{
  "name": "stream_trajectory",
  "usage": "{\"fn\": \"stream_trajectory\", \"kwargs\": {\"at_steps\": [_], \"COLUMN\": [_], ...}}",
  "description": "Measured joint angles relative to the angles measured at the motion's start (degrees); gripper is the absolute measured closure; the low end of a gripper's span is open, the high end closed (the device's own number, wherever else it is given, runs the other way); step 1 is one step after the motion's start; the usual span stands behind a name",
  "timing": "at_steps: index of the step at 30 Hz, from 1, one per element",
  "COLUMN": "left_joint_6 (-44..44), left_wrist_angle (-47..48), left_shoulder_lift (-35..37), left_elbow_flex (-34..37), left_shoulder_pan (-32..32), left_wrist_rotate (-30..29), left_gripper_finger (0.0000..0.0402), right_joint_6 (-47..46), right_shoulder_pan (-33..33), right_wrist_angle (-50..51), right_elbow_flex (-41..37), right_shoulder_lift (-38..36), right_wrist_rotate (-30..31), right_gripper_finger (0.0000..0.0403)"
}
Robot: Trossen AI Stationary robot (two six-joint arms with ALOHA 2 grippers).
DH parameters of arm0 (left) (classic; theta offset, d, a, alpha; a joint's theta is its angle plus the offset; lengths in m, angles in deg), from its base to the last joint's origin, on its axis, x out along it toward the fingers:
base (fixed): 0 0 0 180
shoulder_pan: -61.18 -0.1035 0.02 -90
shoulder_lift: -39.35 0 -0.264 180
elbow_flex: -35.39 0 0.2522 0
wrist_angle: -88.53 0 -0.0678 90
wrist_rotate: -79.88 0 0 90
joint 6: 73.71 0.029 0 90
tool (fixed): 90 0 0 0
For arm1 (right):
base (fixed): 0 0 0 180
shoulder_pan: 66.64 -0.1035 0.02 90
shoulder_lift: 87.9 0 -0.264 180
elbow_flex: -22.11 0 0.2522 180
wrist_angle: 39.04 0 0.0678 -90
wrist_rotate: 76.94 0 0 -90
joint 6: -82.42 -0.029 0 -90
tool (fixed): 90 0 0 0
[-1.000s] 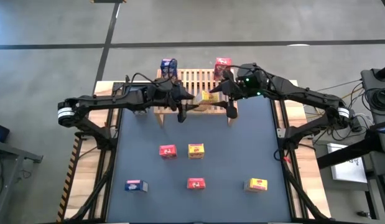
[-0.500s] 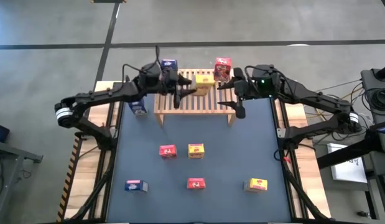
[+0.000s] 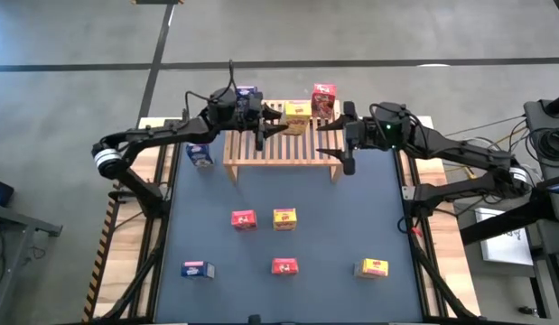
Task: Stack cereal on shelf
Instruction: Put the top yellow cereal box on the shelf
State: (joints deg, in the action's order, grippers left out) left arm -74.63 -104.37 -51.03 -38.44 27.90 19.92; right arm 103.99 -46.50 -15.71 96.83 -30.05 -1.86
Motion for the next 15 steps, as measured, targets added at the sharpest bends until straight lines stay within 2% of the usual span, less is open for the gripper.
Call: {"fn": "stream_trajectory", "kwargs": {"at_steps": [8,15], "left_joint_6": [-7.3,-8.9], "left_wrist_angle": [-20.8,-22.3], "left_shoulder_lift": [1.5,5.3], "left_elbow_flex": [9.5,13.4], "left_shoulder_pan": [0.1,0.3], "left_wrist_rotate": [0.9,0.9], "left_gripper_finger": [0.0239,0.0239], "right_joint_6": [-0.2,-0.1], "right_shoulder_pan": [0.0,0.0], "right_wrist_angle": [-0.1,-3.2], "right_elbow_flex": [-1.0,0.9], "right_shoulder_lift": [-2.0,-1.0], "right_wrist_rotate": [0.0,1.1], "right_gripper_finger": [0.015,0.0149]}}
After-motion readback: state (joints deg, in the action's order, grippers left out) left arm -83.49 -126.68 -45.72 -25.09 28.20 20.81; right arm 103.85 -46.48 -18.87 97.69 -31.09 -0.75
